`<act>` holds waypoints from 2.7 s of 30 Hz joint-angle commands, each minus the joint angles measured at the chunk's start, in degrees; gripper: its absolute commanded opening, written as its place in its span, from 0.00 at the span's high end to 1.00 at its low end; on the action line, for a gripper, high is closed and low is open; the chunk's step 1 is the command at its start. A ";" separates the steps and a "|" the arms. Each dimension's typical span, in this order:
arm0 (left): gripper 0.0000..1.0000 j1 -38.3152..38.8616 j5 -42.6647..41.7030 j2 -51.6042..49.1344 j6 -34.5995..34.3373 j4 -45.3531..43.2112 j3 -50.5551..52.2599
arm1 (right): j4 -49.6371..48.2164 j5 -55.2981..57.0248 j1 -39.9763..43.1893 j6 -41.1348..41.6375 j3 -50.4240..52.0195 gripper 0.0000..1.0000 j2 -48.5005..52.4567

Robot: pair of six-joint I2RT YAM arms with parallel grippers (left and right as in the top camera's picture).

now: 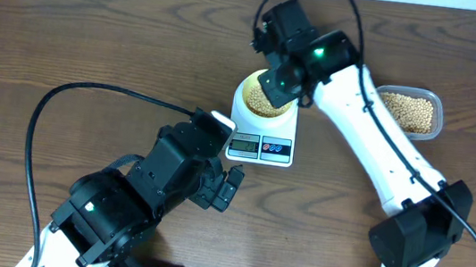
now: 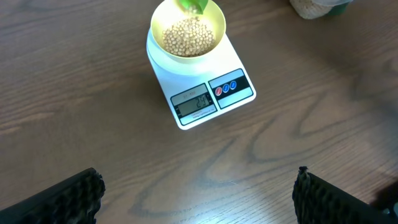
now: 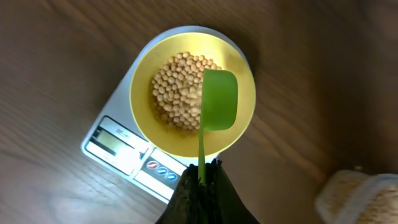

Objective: Scoop item into bowl and weigh 50g on scale
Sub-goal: 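Tip the scoop with the right gripper to pour soybeans into the bowl, then carry the empty scoop with the right gripper back to the soybean tub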

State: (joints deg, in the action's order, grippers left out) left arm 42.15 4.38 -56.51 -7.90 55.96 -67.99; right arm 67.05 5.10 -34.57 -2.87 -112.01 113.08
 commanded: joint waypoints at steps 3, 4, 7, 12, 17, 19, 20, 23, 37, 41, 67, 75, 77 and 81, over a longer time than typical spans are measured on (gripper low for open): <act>0.01 0.04 -0.33 0.04 -0.33 0.20 -1.14 | 1.31 10.84 -2.71 -2.40 -1.66 0.99 -1.11; 0.01 0.04 -0.33 0.04 -0.33 0.17 -1.14 | 1.44 12.04 -3.08 -2.43 -1.66 0.99 -1.11; 0.01 0.04 -0.33 0.04 -0.33 0.20 -1.14 | 1.33 13.00 -3.80 -3.50 -1.66 0.99 -1.11; 0.01 0.04 -0.33 0.04 -0.33 0.20 -1.14 | 1.33 12.96 -3.69 -4.07 -1.66 0.99 -1.11; 0.01 0.04 -0.33 0.04 -0.33 0.20 -1.14 | 2.08 17.46 -1.84 -1.92 -1.66 0.99 -1.62; 0.01 0.04 -0.33 0.04 -0.33 0.20 -1.14 | 2.69 21.53 -0.59 -0.24 -1.66 0.99 -2.34; 0.01 0.04 -0.33 0.04 -0.33 0.20 -1.14 | 2.95 23.15 0.20 0.76 -1.66 0.99 -2.89; 0.01 0.04 -0.33 0.04 -0.33 0.20 -1.14 | 3.98 24.83 3.17 4.20 -1.66 0.99 -4.42; 0.01 0.04 -0.33 0.04 -0.33 0.20 -1.14 | 11.65 18.14 20.92 18.75 -0.48 0.99 -5.92; 0.01 0.04 -0.33 0.04 -0.33 0.20 -1.14 | 8.96 15.82 23.32 18.73 2.01 0.99 -5.92; 0.01 0.04 -0.33 0.04 -0.33 0.20 -1.14 | -3.93 12.28 31.82 23.12 23.91 0.99 -5.92; 0.01 0.04 -0.33 0.04 -0.33 0.20 -1.14 | -6.25 -9.70 40.57 17.44 23.96 0.99 -5.92; 0.01 0.04 -0.33 0.04 -0.33 0.20 -1.14 | -6.23 -13.73 42.51 15.72 23.96 0.99 -5.92; 0.01 0.04 -0.33 0.04 -0.33 0.20 -1.14 | -6.16 -21.55 45.64 12.48 23.96 0.99 -5.92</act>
State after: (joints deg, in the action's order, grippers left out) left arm 42.15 4.38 -56.51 -7.90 55.96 -67.99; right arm 60.80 -5.17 9.17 13.96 -88.44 107.90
